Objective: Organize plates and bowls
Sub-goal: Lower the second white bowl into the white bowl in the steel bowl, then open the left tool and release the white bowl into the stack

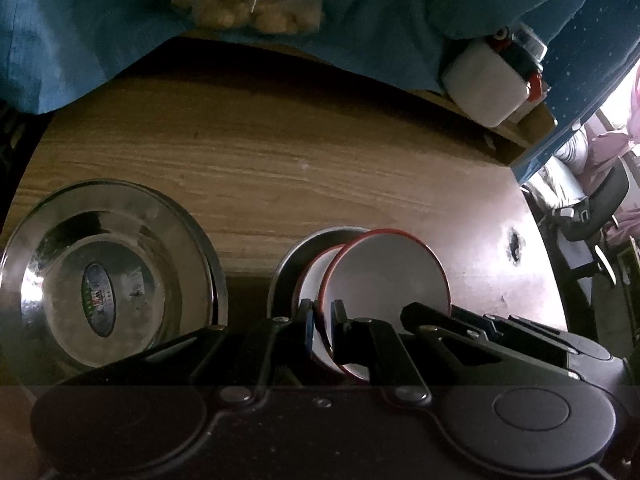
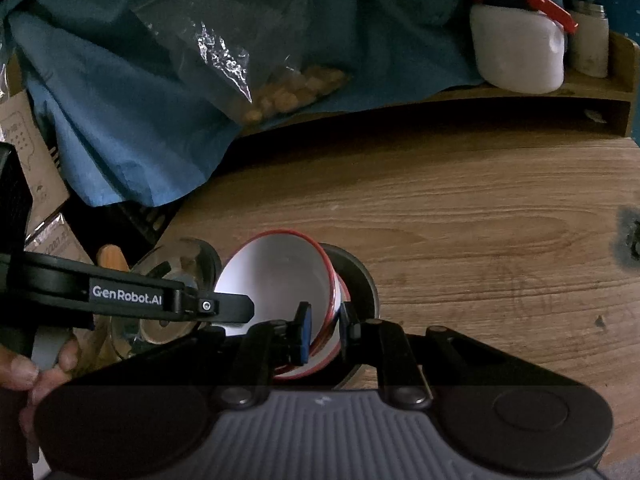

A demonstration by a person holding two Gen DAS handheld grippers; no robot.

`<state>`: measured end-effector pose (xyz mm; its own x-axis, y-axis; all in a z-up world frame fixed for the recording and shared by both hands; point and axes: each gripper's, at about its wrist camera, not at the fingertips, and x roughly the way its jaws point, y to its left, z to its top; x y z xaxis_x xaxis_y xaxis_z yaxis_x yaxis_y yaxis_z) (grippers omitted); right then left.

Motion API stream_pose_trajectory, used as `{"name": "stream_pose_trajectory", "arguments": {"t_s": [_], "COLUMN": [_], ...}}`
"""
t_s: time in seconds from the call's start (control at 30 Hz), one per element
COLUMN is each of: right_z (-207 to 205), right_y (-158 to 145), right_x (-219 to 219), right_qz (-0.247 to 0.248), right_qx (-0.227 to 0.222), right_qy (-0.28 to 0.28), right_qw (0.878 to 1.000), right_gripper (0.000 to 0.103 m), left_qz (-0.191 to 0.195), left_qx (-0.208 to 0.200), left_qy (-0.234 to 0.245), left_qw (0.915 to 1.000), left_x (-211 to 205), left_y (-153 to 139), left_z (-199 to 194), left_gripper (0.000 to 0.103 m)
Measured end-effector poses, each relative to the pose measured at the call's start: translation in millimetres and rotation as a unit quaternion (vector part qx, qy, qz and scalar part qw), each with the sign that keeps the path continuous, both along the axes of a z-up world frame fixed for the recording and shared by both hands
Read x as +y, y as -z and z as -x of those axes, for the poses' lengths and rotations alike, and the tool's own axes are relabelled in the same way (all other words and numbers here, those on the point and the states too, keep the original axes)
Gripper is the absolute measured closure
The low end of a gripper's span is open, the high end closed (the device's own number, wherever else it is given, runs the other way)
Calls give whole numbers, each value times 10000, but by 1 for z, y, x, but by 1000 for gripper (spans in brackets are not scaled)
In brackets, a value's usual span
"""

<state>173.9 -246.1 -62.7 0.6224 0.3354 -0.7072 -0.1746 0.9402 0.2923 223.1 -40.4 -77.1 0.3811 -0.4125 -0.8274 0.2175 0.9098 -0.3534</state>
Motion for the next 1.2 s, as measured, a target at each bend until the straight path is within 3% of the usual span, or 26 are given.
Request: {"name": "stream_pose_trajectory", "arguments": {"t_s": [1.2], "right_z": [-9], "right_y": [3], "right_x": [4], "right_qz": [257], "right_qx": [173], "right_qy": [-517], "right_qw": [9982], "right_gripper": [76], "left_qz": [-336], "left_qx": [176], "left_qy": [270], "left_qw": [9989], "left_x": [-9], "left_y": [-2], "left_z": [-3], "left_gripper": [86]}}
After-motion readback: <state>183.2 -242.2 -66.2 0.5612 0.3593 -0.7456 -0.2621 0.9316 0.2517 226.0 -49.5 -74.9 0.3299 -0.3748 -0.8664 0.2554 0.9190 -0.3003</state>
